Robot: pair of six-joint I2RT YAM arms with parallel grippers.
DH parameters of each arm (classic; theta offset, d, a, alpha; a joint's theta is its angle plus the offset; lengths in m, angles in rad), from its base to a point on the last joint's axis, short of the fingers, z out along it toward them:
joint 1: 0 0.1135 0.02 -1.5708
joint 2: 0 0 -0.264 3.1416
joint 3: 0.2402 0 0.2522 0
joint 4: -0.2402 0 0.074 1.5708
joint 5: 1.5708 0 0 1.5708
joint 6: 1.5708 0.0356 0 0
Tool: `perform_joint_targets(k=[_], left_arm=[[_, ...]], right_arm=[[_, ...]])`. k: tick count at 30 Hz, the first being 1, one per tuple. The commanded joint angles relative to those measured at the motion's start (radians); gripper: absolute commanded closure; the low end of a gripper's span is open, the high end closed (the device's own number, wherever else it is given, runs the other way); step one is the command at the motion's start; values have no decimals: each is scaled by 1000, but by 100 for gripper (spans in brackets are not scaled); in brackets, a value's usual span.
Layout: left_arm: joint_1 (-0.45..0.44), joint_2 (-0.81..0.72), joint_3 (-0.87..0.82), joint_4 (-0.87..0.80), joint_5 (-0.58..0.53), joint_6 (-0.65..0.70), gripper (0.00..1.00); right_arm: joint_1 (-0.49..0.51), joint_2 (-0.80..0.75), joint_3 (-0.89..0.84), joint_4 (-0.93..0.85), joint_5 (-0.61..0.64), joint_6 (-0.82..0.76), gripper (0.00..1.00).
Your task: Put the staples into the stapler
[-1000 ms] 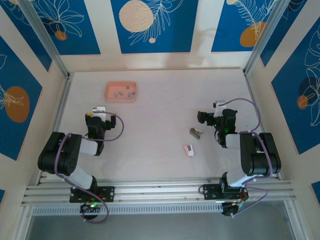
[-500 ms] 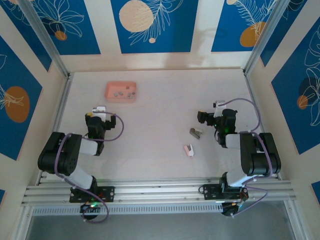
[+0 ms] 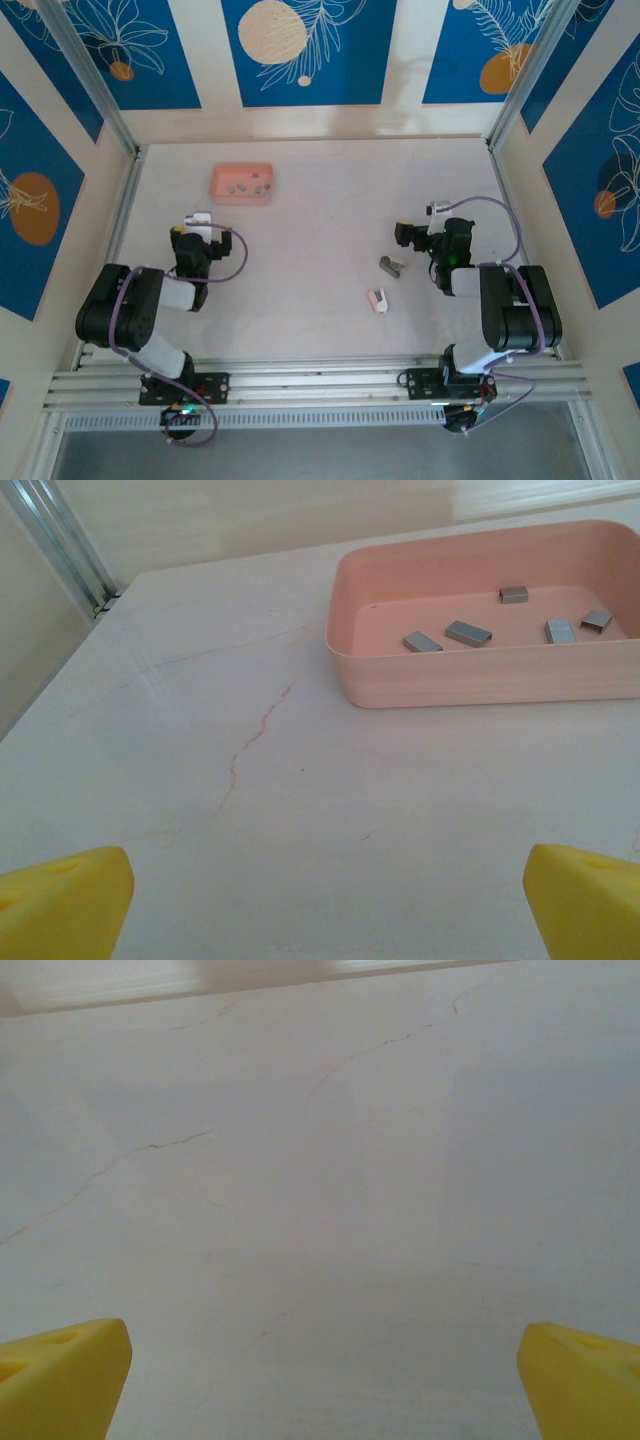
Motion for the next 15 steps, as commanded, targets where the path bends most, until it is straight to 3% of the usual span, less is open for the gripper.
perform_joint_targets(k=[1,11,15], left_arm=[[10,-11,4,-7,1,-17,0],[10,-12,1,-1,2,-14,0],[3,-43,0,-27,79,19,0]], right_arm=[[-1,5,-3,36,-6,-9,1],[-2,5,-3,36,-6,-8,1],[-2,5,-4,36,-6,-9,1]])
